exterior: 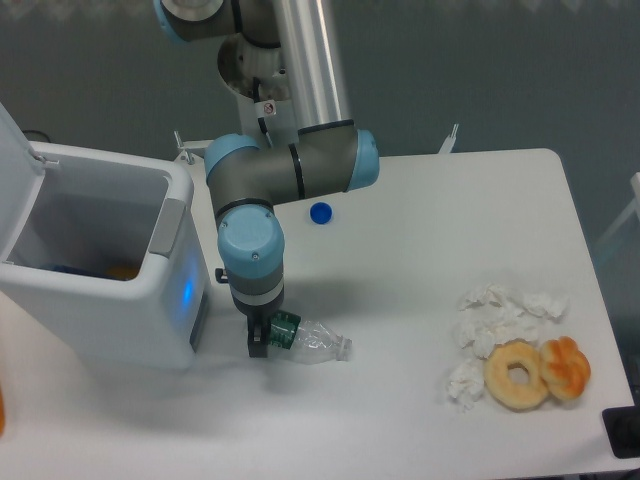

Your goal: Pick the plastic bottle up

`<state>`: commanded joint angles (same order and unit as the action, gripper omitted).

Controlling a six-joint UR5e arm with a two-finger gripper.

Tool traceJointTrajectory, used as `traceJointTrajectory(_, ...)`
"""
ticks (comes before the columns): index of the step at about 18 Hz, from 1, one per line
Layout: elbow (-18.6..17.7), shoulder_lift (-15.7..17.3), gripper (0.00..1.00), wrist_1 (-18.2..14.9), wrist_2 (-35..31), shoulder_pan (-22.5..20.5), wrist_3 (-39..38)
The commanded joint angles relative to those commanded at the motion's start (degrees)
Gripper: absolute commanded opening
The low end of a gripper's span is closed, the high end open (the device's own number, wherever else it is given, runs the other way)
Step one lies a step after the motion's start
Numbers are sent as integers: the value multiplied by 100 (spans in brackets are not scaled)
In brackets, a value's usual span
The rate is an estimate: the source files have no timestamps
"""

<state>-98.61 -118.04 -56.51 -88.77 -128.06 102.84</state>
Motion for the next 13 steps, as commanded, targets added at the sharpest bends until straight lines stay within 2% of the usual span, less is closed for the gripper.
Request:
traceJointTrajectory(6,79,-9,98,-9,0,-9,-150)
traceJointTrajectory(13,88,-26,84,-17,0,-9,-299)
